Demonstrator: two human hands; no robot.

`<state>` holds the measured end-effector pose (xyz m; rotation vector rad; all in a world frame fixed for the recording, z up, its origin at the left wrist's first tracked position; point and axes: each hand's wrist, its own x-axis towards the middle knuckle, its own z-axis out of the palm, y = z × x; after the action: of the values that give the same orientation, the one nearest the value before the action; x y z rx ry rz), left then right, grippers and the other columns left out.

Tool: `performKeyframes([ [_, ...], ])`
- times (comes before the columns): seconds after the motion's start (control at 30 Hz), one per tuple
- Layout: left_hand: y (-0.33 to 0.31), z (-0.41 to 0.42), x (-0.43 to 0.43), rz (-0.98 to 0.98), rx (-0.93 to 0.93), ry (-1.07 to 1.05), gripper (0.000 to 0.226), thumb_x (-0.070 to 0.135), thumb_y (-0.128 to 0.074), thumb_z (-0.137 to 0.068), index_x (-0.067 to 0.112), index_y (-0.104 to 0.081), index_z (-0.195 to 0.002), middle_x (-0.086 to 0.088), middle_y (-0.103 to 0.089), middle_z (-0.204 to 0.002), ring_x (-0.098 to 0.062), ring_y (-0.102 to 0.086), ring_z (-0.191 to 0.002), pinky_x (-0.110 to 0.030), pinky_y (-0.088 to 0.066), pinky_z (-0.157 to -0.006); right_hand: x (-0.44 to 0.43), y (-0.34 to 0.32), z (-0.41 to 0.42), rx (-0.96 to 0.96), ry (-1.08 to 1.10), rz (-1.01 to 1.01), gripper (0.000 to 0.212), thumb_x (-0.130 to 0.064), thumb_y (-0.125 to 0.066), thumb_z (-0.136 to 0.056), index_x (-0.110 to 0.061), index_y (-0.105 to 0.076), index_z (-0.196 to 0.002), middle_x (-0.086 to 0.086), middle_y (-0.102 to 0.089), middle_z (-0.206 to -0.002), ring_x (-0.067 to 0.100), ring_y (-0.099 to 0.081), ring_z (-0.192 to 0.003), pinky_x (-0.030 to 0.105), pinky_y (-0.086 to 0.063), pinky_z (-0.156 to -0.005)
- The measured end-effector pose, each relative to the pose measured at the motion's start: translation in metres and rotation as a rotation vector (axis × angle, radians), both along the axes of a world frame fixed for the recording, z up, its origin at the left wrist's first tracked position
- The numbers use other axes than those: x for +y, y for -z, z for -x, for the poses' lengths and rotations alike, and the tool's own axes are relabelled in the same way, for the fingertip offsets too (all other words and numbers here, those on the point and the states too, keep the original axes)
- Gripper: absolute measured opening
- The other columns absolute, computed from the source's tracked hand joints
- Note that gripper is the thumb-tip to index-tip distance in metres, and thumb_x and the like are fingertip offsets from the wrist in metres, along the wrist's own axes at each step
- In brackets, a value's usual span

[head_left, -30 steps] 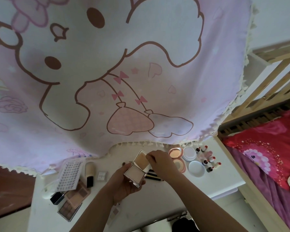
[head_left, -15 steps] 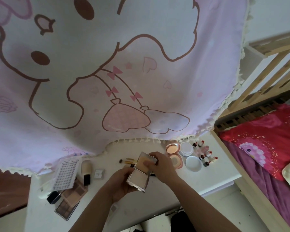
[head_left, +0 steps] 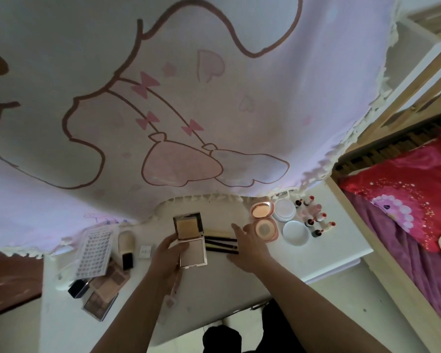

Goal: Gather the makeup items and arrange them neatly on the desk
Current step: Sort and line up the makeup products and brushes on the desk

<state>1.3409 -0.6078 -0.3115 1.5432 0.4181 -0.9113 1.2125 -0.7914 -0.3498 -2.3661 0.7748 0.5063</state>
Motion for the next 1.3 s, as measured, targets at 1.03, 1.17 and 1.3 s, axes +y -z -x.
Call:
performKeyframes([
  [1.03,0.076,0.025,-0.130,-0.218,-0.116,0.274,0.029,-0.005,-0.064,-0.081,0.021,-0.059,-0.093,-0.013,-0.068,-0.106,-0.033,-0.066,-0.095,-0.053,-0.057,-0.083,-0.016,0.031,0.061,-0.085,0.512,-0.381,0.043,-0.019,-0.060,-0.091,-0.020,-0.054,-0.134,0.001,-0.062,-0.103,0.018,-0.057,-0.098,0.022,-0.036,-0.080],
  [1.17,0.073,0.019,-0.125,-0.415,-0.321,0.392,0.023,0.013,-0.069,-0.075,0.031,-0.059,-0.084,0.000,-0.069,-0.089,-0.029,-0.067,-0.089,-0.050,-0.057,-0.082,-0.016,0.032,0.060,-0.086,0.524,-0.396,0.044,-0.020,-0.063,-0.089,-0.020,-0.055,-0.133,0.000,-0.059,-0.100,0.014,-0.053,-0.093,0.022,-0.037,-0.083],
  [1.3,0.069,0.020,-0.127,-0.505,-0.419,0.475,0.021,0.018,-0.073,-0.079,0.019,-0.067,-0.099,-0.005,-0.070,-0.095,-0.029,-0.065,-0.090,-0.038,-0.054,-0.081,-0.018,0.033,0.061,-0.091,0.537,-0.412,0.043,-0.019,-0.062,-0.090,-0.021,-0.055,-0.132,-0.001,-0.060,-0.098,0.015,-0.055,-0.097,0.022,-0.037,-0.083],
])
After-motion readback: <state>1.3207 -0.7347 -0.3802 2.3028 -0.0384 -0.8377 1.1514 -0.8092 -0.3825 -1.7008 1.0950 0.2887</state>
